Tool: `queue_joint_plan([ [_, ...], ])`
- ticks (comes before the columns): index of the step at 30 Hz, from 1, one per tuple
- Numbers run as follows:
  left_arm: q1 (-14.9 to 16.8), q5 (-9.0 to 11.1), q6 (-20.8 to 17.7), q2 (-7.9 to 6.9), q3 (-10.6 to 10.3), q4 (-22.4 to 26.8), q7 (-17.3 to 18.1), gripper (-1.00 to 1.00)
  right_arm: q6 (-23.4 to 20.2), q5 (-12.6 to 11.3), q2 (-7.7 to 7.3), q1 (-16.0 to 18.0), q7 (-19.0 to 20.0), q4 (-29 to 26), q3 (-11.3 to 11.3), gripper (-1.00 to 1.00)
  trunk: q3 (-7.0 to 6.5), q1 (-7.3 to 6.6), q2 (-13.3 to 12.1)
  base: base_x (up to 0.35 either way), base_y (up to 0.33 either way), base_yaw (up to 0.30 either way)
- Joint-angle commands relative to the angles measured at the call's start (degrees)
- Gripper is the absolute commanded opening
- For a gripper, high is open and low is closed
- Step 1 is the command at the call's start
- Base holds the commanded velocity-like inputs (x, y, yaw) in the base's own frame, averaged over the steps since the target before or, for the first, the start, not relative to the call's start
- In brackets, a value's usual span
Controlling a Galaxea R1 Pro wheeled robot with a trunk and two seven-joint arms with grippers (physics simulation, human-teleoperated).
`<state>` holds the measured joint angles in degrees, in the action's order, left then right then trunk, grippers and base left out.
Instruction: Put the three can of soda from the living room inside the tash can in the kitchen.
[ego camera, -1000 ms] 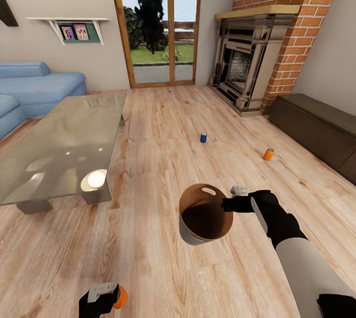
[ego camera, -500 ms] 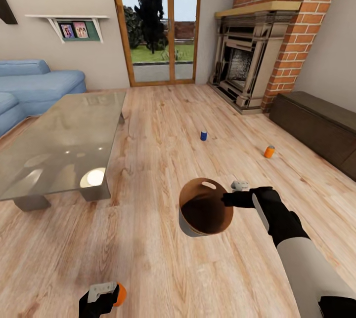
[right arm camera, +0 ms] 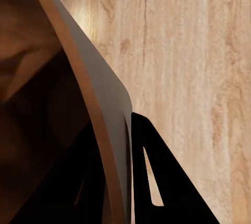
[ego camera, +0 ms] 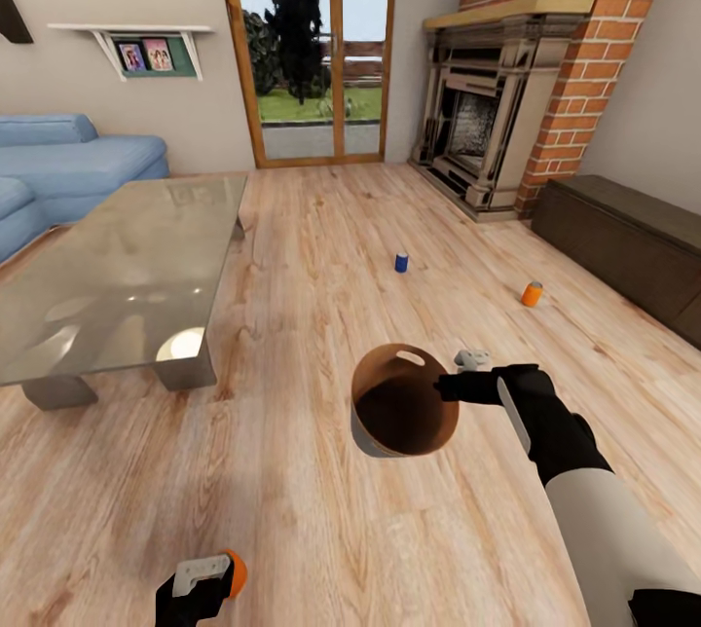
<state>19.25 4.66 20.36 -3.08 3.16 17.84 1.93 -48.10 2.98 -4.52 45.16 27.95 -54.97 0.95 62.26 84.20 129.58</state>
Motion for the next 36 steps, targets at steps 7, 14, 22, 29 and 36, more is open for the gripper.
queue_joint_plan([
  [7, 0.0, 0.0, 0.0, 0.00, 0.0, 0.0, 0.0, 1.00, -0.3, -1.0, 0.02, -1.1, 0.3, -1.7, 0.0, -1.00, 1.26, 1.54, 2.8, 0.000, 0.000, 0.000],
  [14, -0.1, 0.1, 0.0, 0.00, 0.0, 0.1, 0.0, 1.00, -1.6, -1.0, 0.12, -1.3, 0.3, -2.1, -0.2, -1.00, 2.23, 2.64, 4.8, 0.000, 0.000, 0.000],
  [22, -0.1, 0.2, -0.1, -0.02, 0.0, 0.7, 0.1, 1.00, -4.8, -1.0, 0.12, -1.4, 0.1, -5.2, 0.0, -1.00, 2.86, 2.64, 4.8, 0.008, 0.000, 0.000],
  [29, -0.1, 0.3, -0.1, -0.05, 0.0, 0.8, -0.1, 1.00, -5.0, -1.0, 0.11, -1.4, 0.1, -5.5, 0.1, -1.00, 3.33, 2.64, 4.8, 0.127, 0.000, 0.000],
  [36, -0.2, 0.3, -0.1, -0.07, 0.0, 0.8, -0.2, 1.00, -5.0, -1.0, 0.06, -1.4, 0.1, -5.6, 0.1, -1.00, 3.41, 2.64, 4.8, 0.021, 0.000, 0.000],
])
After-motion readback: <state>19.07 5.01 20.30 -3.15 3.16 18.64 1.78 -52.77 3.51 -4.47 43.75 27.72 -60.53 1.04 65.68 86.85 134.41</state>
